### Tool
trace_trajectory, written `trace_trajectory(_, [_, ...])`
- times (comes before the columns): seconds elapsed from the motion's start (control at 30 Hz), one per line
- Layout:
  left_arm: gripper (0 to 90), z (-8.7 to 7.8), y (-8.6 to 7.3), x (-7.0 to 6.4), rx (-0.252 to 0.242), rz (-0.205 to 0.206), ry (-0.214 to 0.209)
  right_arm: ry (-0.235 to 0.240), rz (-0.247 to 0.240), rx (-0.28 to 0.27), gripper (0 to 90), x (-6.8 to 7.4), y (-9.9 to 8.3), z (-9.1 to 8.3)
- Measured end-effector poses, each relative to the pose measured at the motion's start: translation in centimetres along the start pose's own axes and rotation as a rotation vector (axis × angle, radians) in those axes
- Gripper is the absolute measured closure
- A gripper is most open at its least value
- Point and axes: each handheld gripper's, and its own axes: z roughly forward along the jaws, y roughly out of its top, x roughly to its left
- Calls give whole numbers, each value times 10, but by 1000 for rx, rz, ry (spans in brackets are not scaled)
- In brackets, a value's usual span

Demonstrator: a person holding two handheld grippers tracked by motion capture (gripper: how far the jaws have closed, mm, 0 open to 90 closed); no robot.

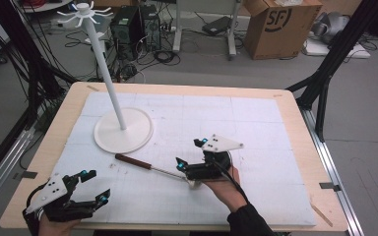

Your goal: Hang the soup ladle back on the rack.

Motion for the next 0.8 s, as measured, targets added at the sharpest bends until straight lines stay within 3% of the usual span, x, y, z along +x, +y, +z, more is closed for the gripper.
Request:
trace_trajectory(0.1, [205,-5,-1,-1,-5,-4,8,42,-19,38,208,2,8,15])
trace_trajectory(0.23, [206,-8,-4,-1,-7,-25,12,86,-17,77,226,2,16,35])
trace_trajectory(0.43, [206,-10,-6,1,-7,-24,20,139,-29,125,262,3,26,61])
trace_trajectory(0.8, [215,-12,-6,3,-4,-32,23,208,-106,295,293,17,37,115])
